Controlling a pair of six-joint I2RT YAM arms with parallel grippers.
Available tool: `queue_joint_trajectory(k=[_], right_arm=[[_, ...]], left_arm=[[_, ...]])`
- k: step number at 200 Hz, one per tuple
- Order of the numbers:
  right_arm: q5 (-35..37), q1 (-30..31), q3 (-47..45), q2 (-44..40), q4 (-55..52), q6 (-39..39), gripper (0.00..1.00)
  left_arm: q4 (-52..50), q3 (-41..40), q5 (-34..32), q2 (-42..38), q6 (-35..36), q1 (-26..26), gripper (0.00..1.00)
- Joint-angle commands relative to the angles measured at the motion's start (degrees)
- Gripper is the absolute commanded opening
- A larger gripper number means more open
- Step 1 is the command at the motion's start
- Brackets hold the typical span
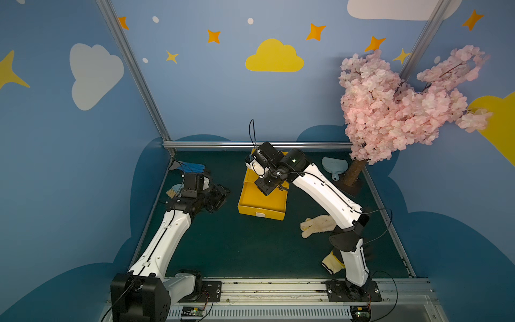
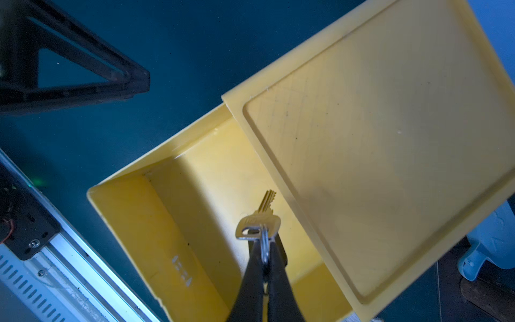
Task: Take the keys out of the drawer
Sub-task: Pick up the key from the drawer, then place the key at the center of the board.
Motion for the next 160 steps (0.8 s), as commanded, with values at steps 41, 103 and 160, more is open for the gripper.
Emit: queue_joint_trajectory(k=[41, 103, 160], right_arm=[[-6.4, 0.0, -13.6, -14.0, 1.4, 0.2, 0.00], [-14.0, 3.8, -30.9, -26.0, 7.3, -0.2, 0.00], [-13.4, 11.3, -33.5, -26.4, 7.6, -2.4, 0.00]], left_arm=[[2.4, 7.4, -5.8, 2.5, 3.2, -4.3, 0.54], [-0.8, 10.4, -12.3, 0.7, 3.7, -7.7, 0.53], [-10.4, 12.2, -15.9, -7.7, 5.5, -7.8, 0.54]])
